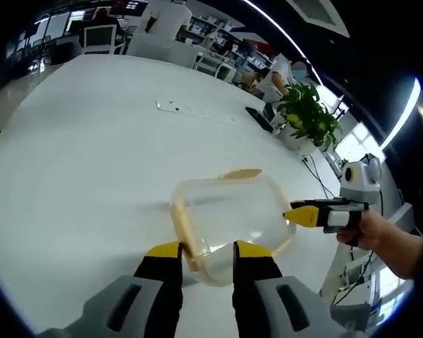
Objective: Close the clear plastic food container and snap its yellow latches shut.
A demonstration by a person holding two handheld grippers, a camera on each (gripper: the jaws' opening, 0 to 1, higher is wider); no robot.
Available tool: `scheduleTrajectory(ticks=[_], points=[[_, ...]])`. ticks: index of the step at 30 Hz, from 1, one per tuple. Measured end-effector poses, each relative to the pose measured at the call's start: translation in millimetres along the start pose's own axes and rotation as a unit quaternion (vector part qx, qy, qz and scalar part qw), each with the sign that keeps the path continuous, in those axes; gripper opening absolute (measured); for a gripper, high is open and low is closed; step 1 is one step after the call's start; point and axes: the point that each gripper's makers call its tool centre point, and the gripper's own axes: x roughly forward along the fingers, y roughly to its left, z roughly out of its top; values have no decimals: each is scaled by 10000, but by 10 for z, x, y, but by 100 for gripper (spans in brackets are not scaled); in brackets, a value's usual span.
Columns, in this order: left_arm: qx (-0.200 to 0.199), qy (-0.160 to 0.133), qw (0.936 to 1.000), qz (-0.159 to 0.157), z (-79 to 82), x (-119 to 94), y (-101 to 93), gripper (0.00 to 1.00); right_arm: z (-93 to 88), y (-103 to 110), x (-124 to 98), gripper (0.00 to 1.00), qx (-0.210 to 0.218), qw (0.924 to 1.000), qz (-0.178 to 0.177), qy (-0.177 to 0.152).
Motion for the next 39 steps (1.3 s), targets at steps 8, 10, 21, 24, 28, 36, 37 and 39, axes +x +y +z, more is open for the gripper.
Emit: scheduleTrajectory(ticks=[8,10,21,24,28,36,37,39], points=[[336,-70,9994,-31,-4,-22,-67,22,-7,4,14,29,-234,9997,-12,-39],[336,-66,9994,-60,1,-48,-21,22,-25,12,14,28,-201,9998,-5,23],[587,-42,9982,-65,2,-123,-11,21,-50,26,-14,25,-394,9992,-59,52],[634,-73,9979,-49,63,-147,3,21,26,29,-48,21,-499,9987,-64,-5],[948,-131,9954,-33,217,-171,-9,21,182,79,-56,21,-892,9960,-36,-106],[1528,-68,9882,-120,363,-151,-148,20,284,308,70,20,-1307,9911,258,-8],[1588,-43,9872,-132,365,-145,-161,20,280,320,82,19,-1340,9906,270,23],[1656,-34,9861,-154,381,-130,-186,20,282,345,109,19,-1388,9899,298,56]])
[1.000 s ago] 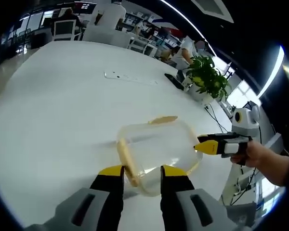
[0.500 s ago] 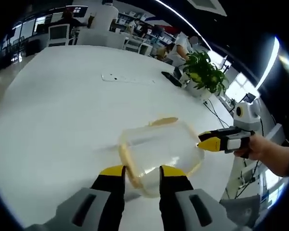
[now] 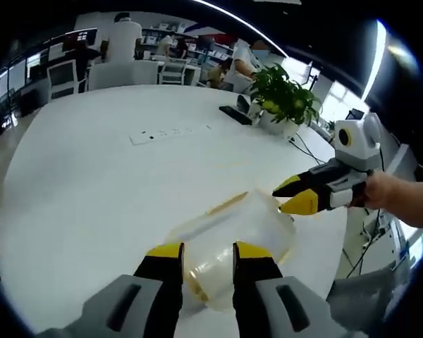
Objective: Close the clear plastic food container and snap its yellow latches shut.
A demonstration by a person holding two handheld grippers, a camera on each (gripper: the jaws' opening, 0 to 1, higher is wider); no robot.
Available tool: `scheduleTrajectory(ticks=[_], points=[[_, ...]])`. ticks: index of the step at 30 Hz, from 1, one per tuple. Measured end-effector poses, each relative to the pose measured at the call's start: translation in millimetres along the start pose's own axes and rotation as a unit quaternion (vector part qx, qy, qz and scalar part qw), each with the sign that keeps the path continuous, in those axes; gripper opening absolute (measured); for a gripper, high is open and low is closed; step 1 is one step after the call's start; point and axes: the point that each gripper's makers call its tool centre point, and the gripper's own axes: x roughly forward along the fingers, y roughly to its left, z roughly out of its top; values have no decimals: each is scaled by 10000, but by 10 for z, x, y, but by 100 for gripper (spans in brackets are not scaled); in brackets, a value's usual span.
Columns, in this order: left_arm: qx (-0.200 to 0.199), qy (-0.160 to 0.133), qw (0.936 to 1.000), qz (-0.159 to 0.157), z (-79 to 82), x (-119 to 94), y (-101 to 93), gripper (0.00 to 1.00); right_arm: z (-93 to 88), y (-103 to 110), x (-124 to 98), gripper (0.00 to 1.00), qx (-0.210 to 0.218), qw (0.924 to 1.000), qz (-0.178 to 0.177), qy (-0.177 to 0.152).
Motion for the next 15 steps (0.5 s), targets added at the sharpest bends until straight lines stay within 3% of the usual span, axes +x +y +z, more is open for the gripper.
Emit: scheduleTrajectory(ticks=[5,15], points=[[201,64,9997,-92,19,26,-45,20,21,29,40,19,-93,9999,58,47],[1243,371,9911,-294,11,113,-162,18,51,96,159,14,-442,9986,202,215]])
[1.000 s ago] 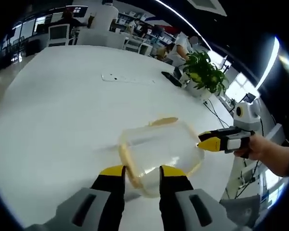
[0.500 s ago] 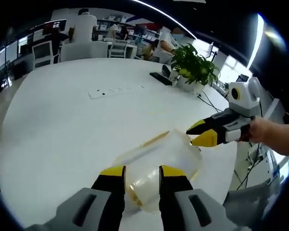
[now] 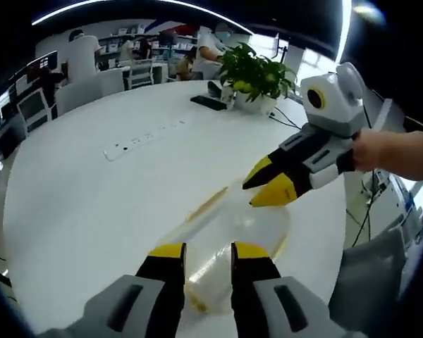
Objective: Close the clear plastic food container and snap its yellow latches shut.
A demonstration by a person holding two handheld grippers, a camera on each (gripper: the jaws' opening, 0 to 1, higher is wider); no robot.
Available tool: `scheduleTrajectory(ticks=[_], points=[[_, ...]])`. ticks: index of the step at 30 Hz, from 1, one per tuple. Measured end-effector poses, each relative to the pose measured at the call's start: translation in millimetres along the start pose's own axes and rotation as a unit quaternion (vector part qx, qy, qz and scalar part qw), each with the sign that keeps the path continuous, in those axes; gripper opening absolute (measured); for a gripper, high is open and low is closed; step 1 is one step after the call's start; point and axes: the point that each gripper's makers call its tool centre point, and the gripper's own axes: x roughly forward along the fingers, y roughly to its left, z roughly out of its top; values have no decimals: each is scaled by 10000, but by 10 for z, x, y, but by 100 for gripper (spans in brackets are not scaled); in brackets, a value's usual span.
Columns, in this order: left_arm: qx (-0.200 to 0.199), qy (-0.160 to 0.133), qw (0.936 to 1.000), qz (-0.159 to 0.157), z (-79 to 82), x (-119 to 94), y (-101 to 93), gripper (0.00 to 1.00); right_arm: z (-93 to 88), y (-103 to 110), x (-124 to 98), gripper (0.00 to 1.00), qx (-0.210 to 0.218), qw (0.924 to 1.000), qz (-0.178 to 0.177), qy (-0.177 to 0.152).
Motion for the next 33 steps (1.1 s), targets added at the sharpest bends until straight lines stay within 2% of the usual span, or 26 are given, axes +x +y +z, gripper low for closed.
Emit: scheduleTrajectory(ticks=[4,9,13,33], points=[[380,-44,9992,-115,57,48,-67,16,22,10,56,14,-125,9999,41,40],[759,27,9969,-219,46,121,-146,15,24,1,125,13,-285,9995,57,95],[1295,68,9908,-376,49,153,-248,14,41,21,148,10,-403,9991,123,74],[1936,165,9784,-702,76,254,-436,10,68,82,246,5,-766,9968,220,52]])
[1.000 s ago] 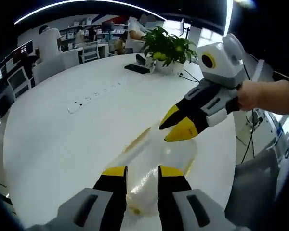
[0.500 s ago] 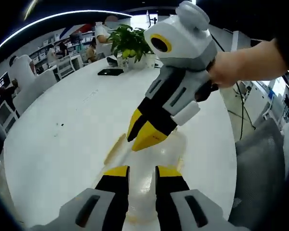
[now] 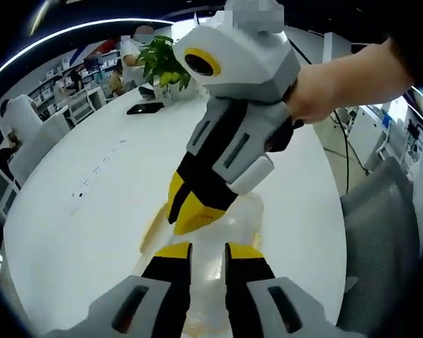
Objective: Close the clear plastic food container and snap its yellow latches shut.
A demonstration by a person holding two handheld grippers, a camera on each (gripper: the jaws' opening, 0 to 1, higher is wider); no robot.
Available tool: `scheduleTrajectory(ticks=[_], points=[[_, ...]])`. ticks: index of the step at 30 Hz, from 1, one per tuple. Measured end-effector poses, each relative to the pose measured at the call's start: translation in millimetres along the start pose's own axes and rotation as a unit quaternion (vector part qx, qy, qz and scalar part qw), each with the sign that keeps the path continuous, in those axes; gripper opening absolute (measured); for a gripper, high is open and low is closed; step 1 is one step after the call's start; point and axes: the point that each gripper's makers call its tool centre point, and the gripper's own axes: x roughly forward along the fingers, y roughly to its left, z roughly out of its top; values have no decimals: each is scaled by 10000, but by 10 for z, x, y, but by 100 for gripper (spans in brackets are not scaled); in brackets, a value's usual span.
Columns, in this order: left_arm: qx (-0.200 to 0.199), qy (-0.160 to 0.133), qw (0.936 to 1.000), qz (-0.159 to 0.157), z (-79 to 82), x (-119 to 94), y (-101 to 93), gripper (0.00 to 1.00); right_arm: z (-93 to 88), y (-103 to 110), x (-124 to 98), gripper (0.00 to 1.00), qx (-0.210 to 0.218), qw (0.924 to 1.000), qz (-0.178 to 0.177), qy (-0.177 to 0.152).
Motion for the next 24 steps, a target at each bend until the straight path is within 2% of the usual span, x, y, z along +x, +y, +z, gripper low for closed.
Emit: scheduleTrajectory(ticks=[16,24], points=[[12,-21,10000,-70,-6,-2,-83,10,53,9,42,6,-22,10000,2,-36],[367,40,9992,-162,-38,8,-223,11,73,-16,48,7,-88,10000,-22,-31]])
